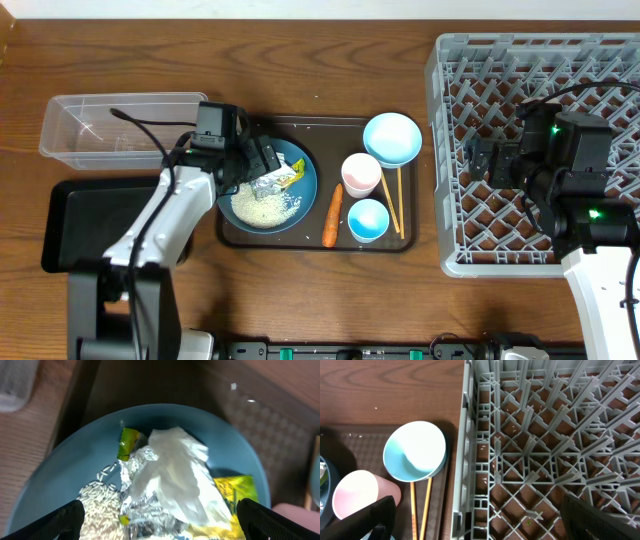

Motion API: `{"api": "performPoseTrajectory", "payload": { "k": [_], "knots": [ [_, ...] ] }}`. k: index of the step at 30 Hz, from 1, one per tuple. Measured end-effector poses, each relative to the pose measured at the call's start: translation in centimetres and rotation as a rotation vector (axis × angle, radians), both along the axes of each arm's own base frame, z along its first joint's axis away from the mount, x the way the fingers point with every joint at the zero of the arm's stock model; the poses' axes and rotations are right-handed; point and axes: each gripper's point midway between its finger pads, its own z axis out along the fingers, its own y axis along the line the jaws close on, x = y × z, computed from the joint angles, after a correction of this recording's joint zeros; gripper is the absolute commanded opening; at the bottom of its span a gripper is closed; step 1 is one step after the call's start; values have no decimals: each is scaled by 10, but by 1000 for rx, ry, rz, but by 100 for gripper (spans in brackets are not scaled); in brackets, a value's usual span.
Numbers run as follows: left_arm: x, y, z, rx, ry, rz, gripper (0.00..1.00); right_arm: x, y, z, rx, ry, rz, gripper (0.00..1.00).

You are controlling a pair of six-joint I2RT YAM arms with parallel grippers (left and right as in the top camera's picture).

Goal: Sort waste into correct bins and load items into the dishwasher rack
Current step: 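Grasp the crumpled foil on the blue plate with the left gripper, then carry the foil left and drop it into the clear plastic bin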

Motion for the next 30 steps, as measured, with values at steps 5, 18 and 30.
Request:
{"api": "performPoseTrajectory", "payload": {
  "k": [5, 18, 30],
  "knots": [
    [0, 0, -18, -6, 47, 25, 74, 0, 0, 0, 0, 1, 0, 99],
    [18, -14, -13, -79, -23, -7, 6, -1, 0, -1, 0, 7, 0, 99],
    [59, 48, 101, -94, -419, 132, 7, -1, 0, -1, 0, 8, 0, 99]
  ]
}}
